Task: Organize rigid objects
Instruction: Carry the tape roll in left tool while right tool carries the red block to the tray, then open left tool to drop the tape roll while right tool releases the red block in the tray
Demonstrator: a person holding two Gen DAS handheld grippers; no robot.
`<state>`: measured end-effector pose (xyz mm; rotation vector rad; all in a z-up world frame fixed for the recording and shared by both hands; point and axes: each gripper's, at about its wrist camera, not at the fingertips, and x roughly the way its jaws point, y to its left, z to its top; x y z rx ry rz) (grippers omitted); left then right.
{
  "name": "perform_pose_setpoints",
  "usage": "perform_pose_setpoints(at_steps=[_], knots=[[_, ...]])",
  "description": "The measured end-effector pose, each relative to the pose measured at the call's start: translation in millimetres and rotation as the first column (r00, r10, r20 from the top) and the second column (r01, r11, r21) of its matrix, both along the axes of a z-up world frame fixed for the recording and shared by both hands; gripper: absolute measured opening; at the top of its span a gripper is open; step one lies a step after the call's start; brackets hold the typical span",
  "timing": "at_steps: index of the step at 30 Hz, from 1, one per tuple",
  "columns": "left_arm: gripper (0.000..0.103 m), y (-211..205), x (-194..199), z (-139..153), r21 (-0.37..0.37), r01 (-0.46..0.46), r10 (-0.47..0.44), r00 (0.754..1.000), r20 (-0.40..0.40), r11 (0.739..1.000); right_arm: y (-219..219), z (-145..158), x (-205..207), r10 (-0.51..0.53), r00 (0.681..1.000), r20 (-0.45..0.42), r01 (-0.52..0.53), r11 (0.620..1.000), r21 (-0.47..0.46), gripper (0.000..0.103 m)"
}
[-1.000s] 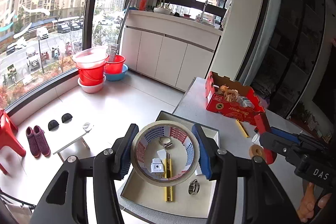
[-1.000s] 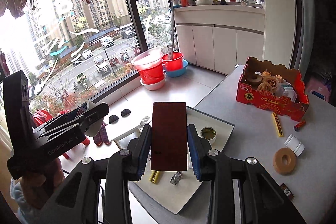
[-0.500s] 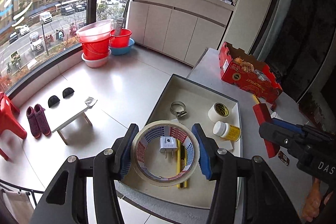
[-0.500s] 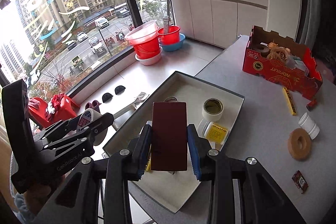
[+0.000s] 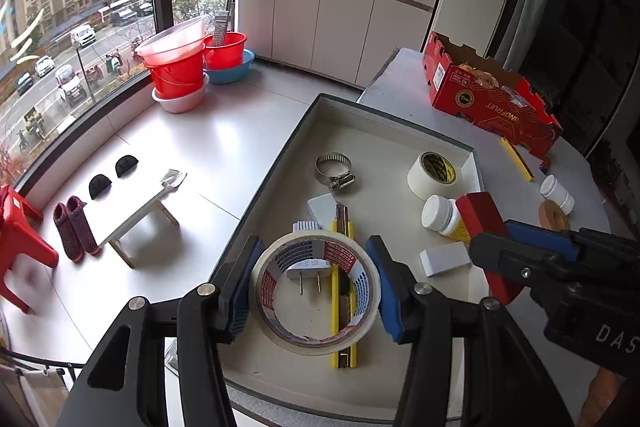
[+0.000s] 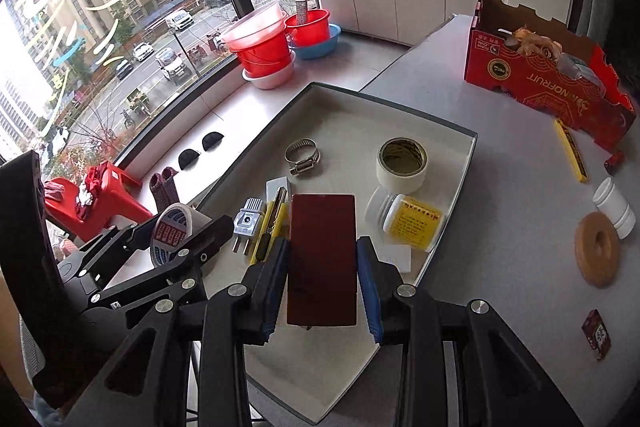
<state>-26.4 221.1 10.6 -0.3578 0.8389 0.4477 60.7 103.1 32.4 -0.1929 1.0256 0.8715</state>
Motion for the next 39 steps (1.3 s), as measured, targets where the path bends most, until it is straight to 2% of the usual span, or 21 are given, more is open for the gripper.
perform_pose_setpoints(at_steps=[39], knots=[[0.056, -1, 41, -17, 0.042, 0.037, -0.034, 0.997, -0.064, 0.998, 10, -21, 30, -0.058, 0.997, -0.042, 0.056, 0.998, -0.035, 0.036]])
